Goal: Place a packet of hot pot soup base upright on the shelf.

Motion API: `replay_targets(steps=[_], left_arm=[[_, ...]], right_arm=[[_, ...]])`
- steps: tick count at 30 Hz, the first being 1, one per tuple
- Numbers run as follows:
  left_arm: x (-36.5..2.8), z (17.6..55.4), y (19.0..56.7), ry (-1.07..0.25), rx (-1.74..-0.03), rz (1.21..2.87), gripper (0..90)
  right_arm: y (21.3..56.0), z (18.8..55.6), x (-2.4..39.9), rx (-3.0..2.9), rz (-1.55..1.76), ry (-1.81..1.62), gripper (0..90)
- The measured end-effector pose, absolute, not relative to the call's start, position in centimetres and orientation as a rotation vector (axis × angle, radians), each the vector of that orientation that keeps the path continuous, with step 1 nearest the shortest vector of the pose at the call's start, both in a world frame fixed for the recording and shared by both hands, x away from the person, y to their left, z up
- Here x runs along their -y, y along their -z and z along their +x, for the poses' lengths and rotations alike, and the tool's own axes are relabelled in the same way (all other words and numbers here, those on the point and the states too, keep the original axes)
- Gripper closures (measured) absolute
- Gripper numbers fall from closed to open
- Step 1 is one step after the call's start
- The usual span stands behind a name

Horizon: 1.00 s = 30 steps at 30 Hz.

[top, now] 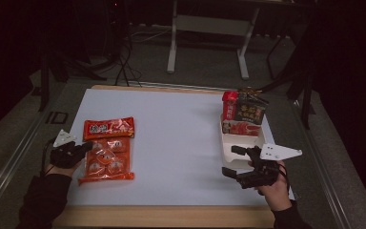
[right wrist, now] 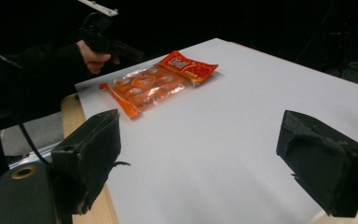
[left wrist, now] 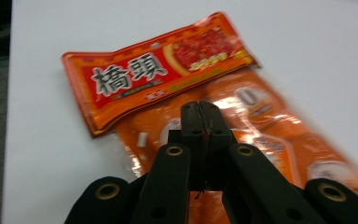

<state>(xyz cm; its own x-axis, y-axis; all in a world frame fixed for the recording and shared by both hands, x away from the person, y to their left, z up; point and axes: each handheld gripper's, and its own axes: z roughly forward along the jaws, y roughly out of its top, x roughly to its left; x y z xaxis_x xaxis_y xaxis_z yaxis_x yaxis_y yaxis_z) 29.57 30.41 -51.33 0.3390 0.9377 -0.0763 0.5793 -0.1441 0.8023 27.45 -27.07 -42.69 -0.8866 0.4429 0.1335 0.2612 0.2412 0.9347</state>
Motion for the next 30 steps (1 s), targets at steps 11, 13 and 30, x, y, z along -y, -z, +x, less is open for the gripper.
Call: replay_targets(steps=[11, 13, 30], left_arm=[[-31.6, 31.6, 53.5, -0.588, -1.475, 1.887, 90.0], [-31.5, 31.8, 53.9, -0.580, -1.484, 1.897, 90.0], [-26.4, 32.4, 53.7, -0.522, -1.351, 1.987, 90.0]], right_arm=[[42.9, 27.5, 27.0, -2.352, 0.665, -1.717, 13.4], [42.8, 27.5, 27.1, -2.347, 0.664, -1.724, 13.4], [43.0, 27.6, 26.9, -2.367, 0.658, -1.709, 13.5]])
